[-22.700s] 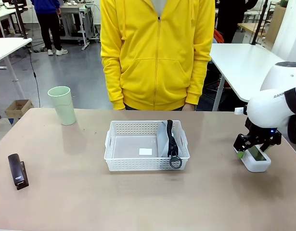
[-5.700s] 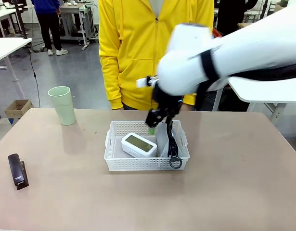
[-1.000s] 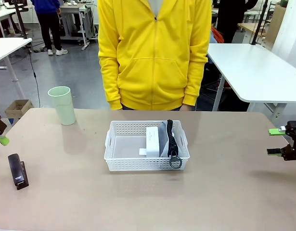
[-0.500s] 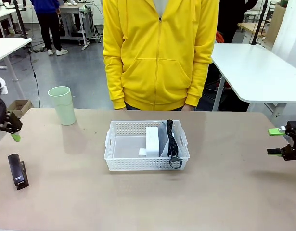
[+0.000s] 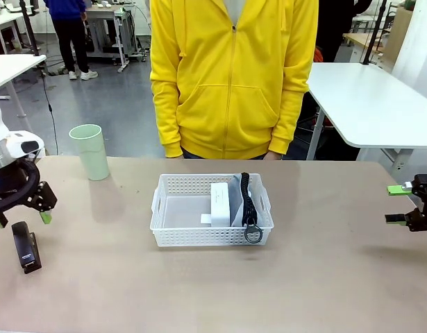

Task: Efficiently arrange items inside the basket to fit them all.
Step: Pick up the Stapler and place it inside the Organizing basket.

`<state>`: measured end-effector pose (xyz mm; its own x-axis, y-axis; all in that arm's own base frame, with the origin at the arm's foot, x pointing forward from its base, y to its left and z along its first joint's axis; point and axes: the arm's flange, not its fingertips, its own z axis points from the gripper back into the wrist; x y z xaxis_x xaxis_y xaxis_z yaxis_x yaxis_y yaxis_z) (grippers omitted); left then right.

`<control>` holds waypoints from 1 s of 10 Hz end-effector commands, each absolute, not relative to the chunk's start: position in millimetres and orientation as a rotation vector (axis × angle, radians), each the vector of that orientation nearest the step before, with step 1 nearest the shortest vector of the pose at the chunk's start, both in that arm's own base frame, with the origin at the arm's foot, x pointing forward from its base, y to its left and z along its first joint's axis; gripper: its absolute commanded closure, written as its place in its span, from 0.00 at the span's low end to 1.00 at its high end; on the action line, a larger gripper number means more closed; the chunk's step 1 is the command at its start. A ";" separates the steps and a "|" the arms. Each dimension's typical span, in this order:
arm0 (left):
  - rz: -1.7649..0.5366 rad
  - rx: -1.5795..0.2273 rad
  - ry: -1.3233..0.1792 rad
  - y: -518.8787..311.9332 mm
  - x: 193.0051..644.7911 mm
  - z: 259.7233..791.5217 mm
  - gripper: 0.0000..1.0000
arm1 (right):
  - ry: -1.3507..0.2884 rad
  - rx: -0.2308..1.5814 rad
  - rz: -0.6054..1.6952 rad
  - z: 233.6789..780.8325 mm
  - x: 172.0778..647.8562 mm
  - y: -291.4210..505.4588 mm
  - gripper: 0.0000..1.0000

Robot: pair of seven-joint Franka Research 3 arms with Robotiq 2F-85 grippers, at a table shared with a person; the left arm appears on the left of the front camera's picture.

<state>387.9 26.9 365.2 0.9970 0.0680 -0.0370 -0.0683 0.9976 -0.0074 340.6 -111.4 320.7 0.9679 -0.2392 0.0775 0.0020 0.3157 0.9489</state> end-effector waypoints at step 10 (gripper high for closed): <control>0.515 -0.214 0.050 46.1 323.6 318.7 0.00 | -0.229 1.258 -0.167 324.0 341.6 -110.5 0.00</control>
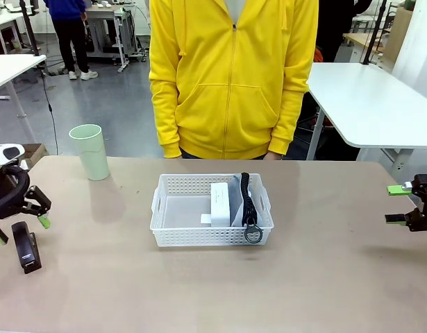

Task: Efficiently arrange items inside the basket to fit them all.
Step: Pick up the Stapler and place it inside the Organizing basket.

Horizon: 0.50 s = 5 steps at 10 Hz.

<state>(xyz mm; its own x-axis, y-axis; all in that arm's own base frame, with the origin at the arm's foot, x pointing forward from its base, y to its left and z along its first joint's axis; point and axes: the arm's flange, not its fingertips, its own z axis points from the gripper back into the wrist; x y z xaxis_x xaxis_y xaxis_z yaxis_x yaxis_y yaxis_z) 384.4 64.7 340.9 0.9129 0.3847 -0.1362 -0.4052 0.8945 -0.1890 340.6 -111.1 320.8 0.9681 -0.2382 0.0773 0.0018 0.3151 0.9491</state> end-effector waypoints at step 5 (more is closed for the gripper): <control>0.540 -0.181 0.060 65.6 390.2 344.3 0.00 | -0.229 1.258 -0.167 324.0 341.6 -110.5 0.00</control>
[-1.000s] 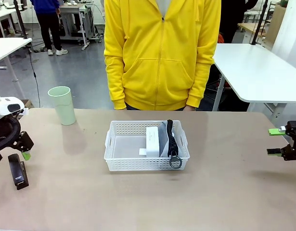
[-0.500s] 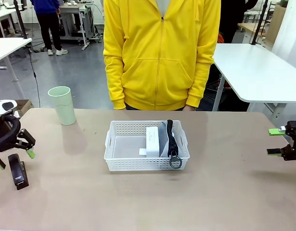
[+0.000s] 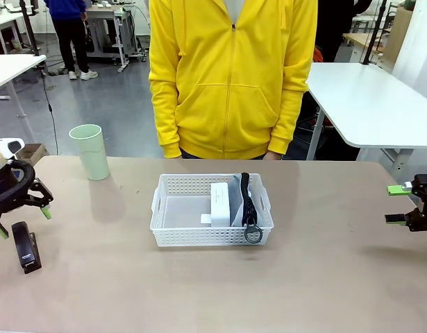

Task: Efficiently arrange items inside the basket to fit them all.
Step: Pick up the Stapler and place it inside the Organizing basket.

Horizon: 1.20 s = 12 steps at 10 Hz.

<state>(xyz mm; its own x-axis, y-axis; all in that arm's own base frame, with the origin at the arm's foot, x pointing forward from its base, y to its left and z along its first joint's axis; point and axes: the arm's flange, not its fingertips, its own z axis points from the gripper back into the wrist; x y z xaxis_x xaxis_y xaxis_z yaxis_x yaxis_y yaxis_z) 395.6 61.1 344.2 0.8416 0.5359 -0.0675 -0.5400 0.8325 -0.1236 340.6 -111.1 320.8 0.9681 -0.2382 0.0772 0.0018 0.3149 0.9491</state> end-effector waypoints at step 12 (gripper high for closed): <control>0.602 -0.019 0.202 50.2 392.8 301.4 0.00 | -0.229 1.258 -0.167 324.0 341.6 -110.5 0.00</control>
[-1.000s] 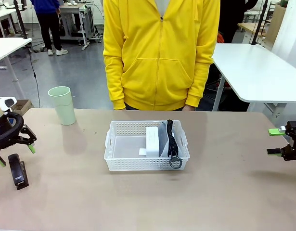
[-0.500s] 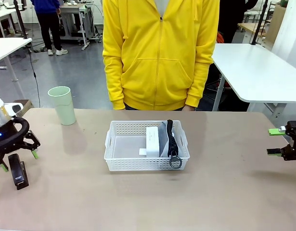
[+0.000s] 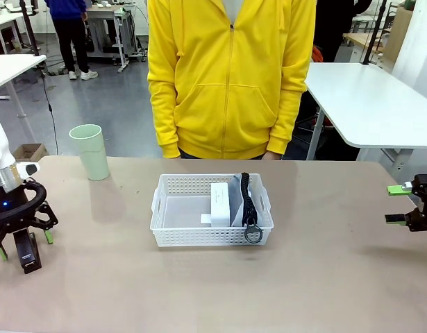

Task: Efficiently arrange items inside the basket to fit them all.
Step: Pick up the Stapler and place it inside the Organizing basket.

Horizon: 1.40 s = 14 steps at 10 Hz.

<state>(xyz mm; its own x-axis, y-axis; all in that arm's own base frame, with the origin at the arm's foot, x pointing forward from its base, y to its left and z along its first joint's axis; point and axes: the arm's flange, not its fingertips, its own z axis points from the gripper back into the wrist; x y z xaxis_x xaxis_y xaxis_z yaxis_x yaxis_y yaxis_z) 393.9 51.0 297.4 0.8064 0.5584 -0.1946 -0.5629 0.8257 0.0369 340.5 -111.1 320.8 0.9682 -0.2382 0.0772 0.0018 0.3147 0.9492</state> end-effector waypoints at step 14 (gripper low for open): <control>0.624 -0.095 0.151 51.7 395.4 304.6 1.00 | -0.229 1.258 -0.167 324.0 341.6 -110.5 0.00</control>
